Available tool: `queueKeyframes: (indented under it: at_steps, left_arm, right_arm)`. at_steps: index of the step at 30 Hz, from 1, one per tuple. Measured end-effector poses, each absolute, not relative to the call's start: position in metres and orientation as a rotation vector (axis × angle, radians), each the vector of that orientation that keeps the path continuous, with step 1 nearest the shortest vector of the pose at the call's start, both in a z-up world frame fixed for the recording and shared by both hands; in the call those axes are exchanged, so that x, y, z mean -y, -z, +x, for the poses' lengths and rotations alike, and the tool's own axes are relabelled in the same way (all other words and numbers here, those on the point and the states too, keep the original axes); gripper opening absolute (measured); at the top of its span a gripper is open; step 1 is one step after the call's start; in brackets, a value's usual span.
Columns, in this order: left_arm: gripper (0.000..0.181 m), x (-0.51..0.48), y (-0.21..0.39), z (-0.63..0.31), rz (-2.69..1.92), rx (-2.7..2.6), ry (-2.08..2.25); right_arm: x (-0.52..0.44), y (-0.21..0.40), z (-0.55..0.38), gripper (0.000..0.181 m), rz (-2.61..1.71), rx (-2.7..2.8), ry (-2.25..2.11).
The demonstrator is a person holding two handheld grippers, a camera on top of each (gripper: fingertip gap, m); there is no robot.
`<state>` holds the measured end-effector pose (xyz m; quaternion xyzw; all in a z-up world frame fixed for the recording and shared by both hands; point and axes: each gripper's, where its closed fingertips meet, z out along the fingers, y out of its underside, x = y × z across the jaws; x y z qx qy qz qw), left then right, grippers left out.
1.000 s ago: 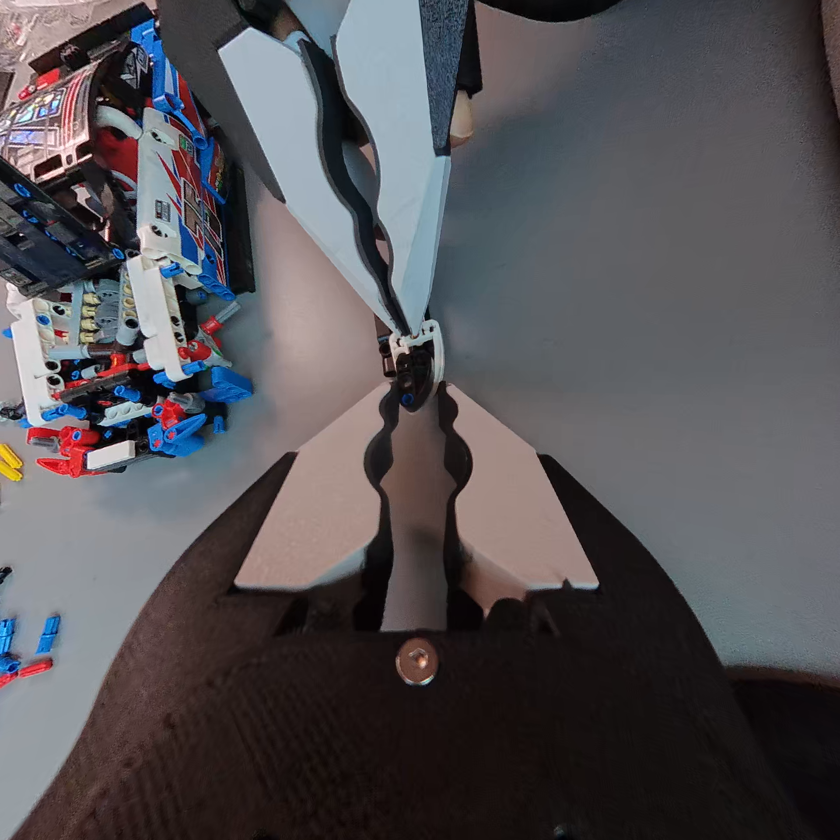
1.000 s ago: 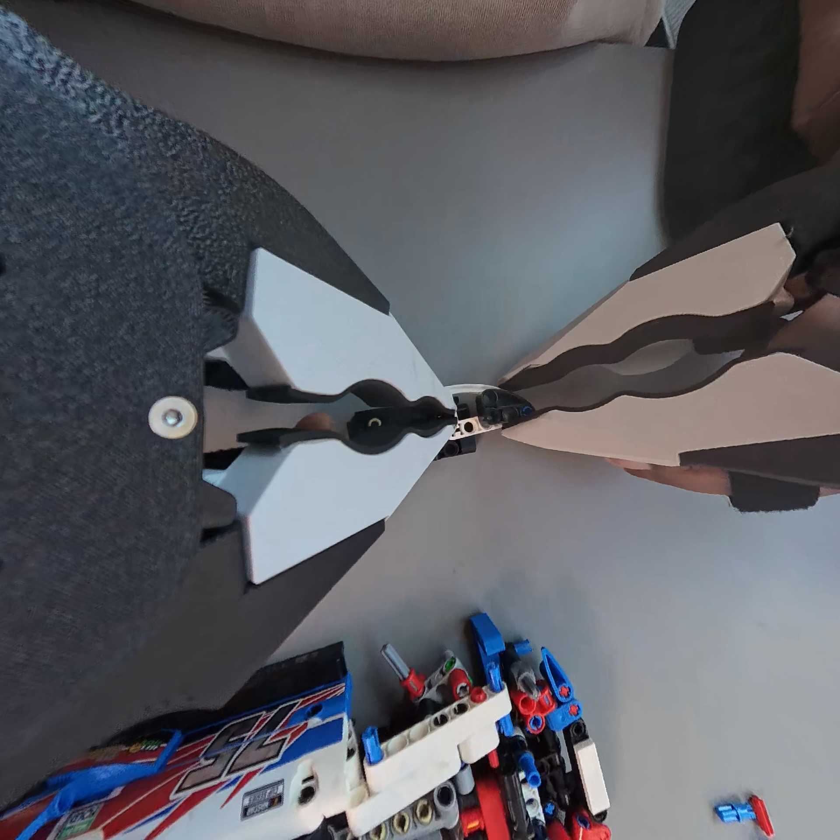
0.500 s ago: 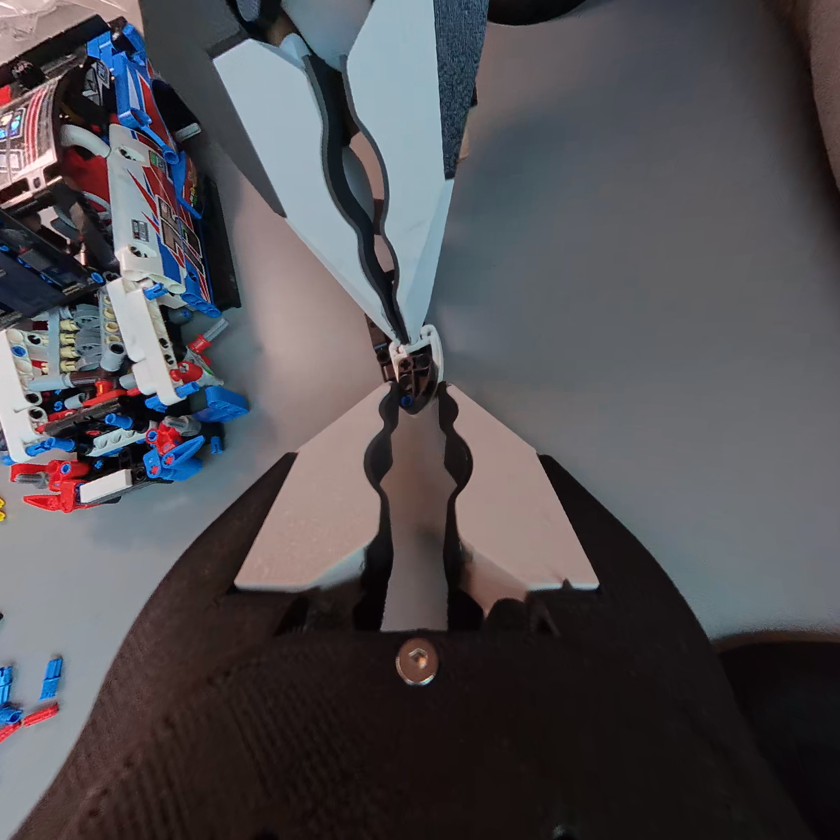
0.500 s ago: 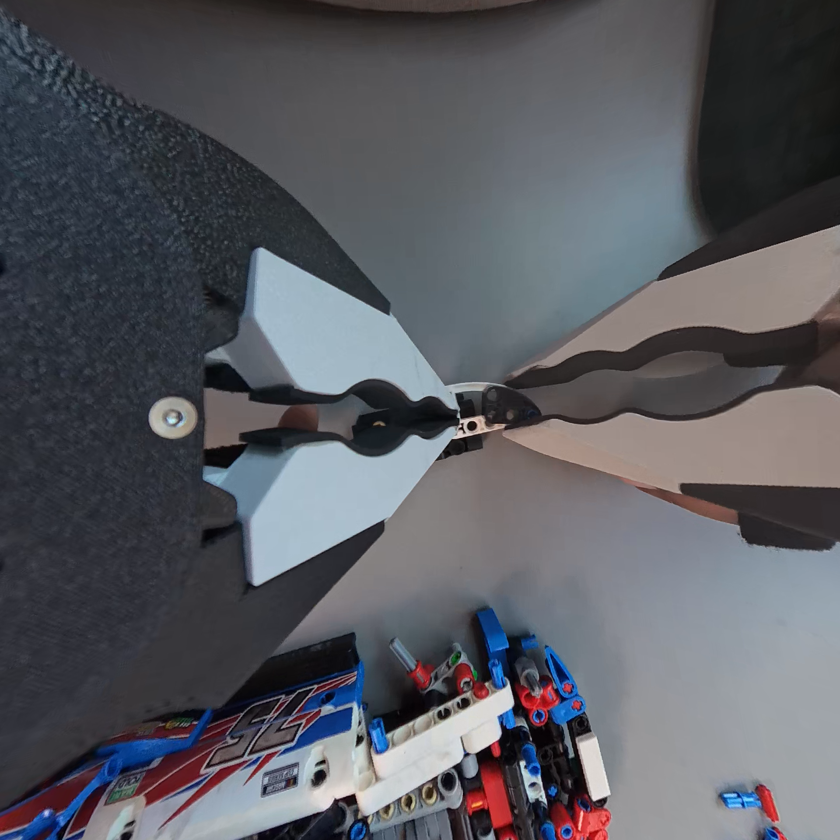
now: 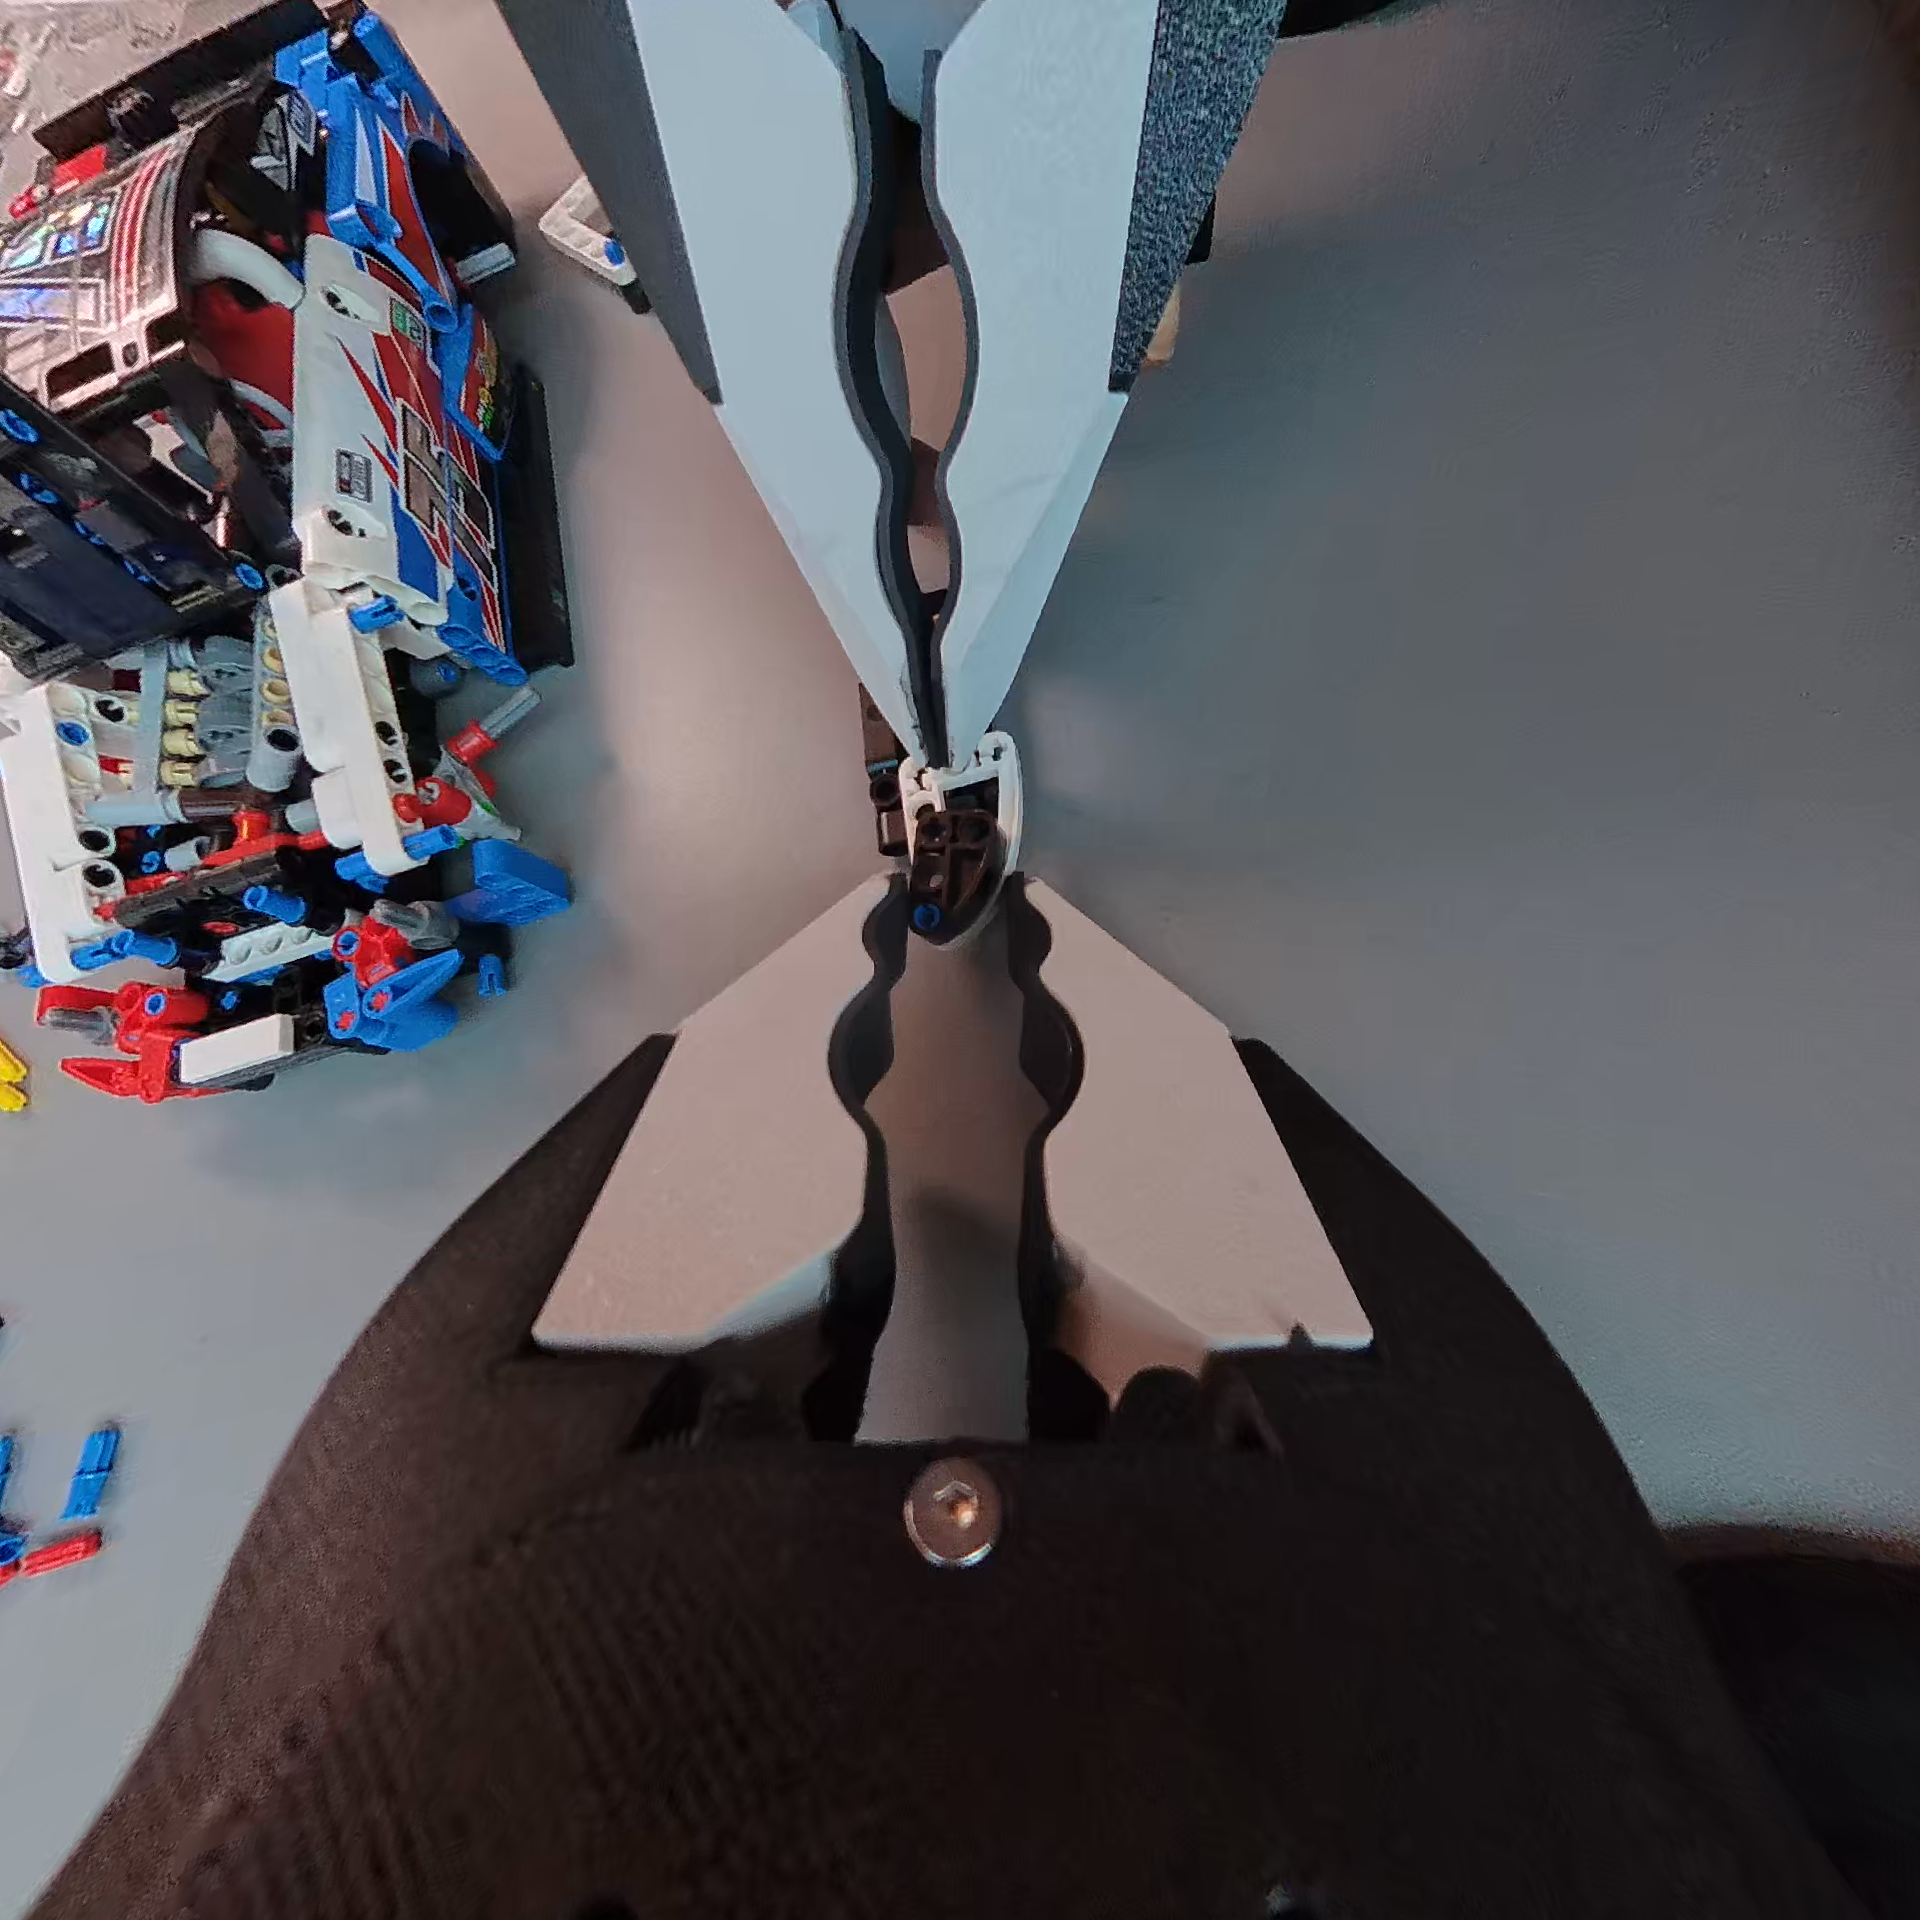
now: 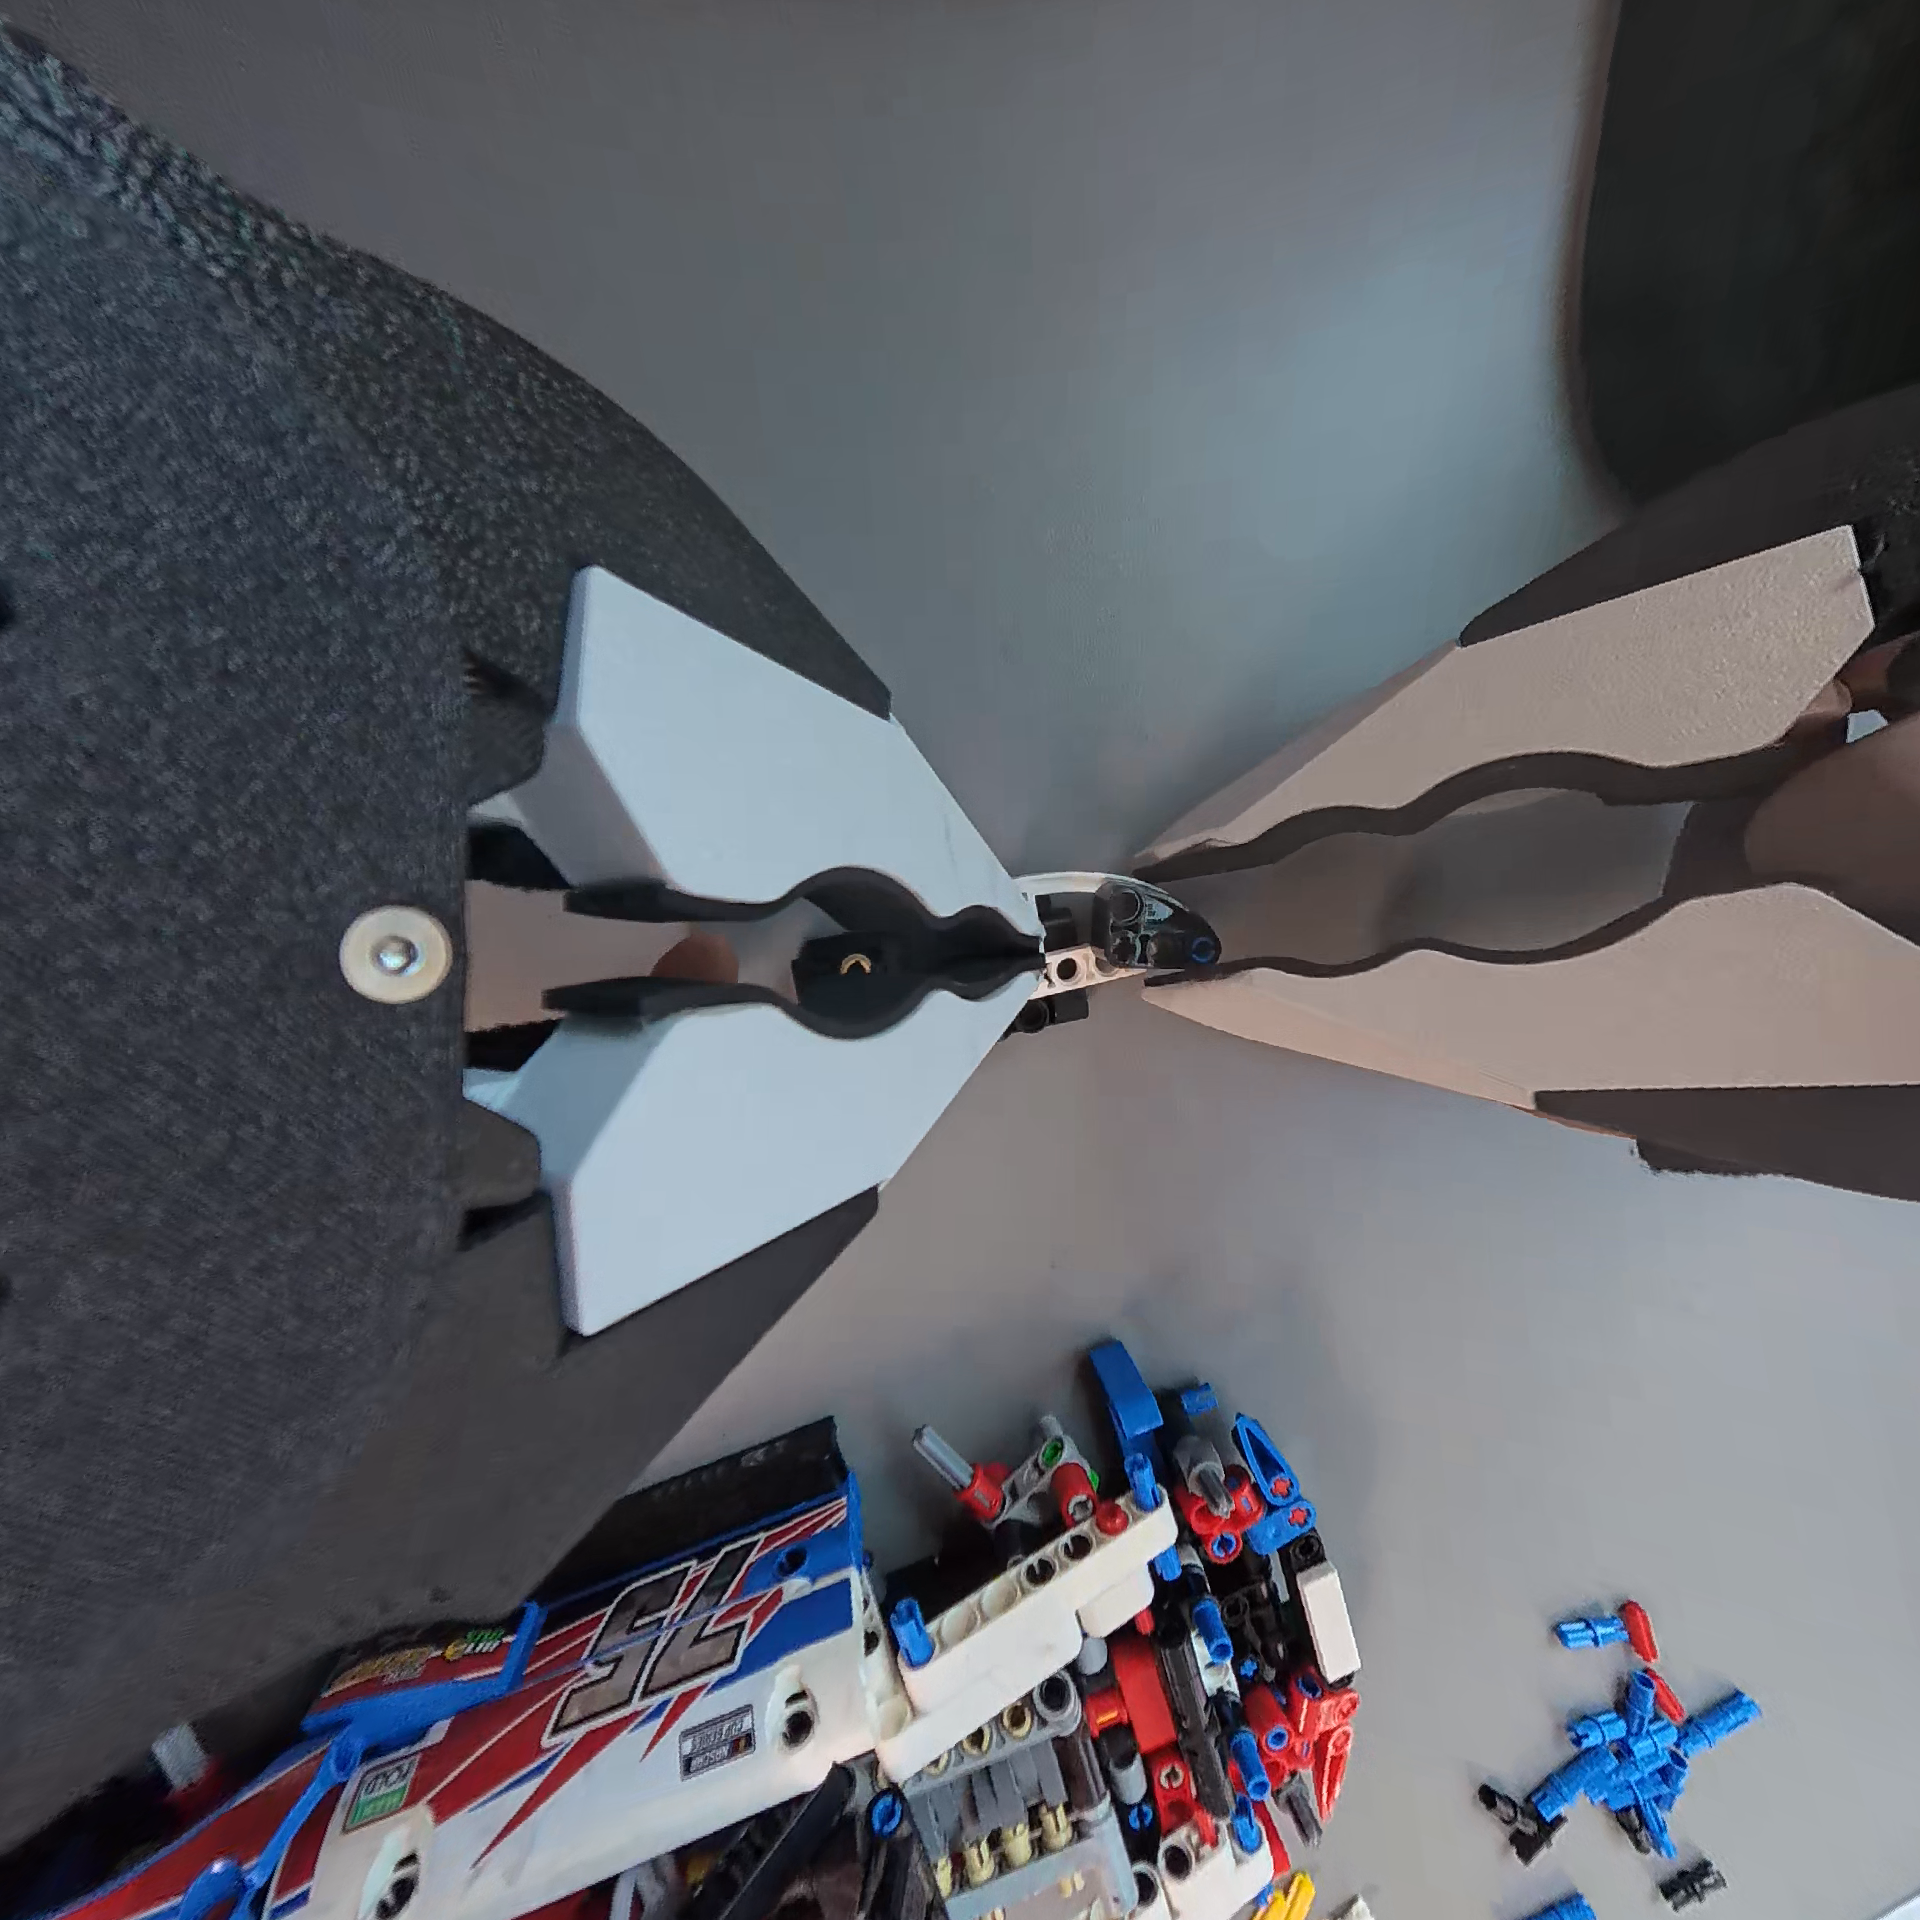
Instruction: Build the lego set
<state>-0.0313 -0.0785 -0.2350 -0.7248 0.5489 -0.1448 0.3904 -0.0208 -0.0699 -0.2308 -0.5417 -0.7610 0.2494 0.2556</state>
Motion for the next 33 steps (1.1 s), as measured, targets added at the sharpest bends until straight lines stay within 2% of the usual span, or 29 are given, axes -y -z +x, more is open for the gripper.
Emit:
queueKeyframes:
  at_steps: [9, 18, 25, 33]
  left_arm:
    - [0.027, 0.079, 0.239, -0.031, -1.93, -1.289, 0.444]
    - [0.021, 0.075, 0.24, -0.033, -1.941, -1.253, 0.419]
    - [0.02, 0.073, 0.239, -0.035, -1.909, -1.257, 0.389]
    - [0.02, 0.07, 0.236, -0.045, -1.903, -1.218, 0.385]
  right_arm:
    - [0.07, 0.23, -0.023, 0.0, -1.475, 2.013, -0.702]
    - [0.07, 0.23, -0.024, 0.001, -1.491, 2.02, -0.712]
    - [0.07, 0.218, -0.024, 0.022, -1.541, 2.014, -0.904]
    - [0.035, 0.206, -0.011, 0.043, -1.467, 1.992, -0.863]
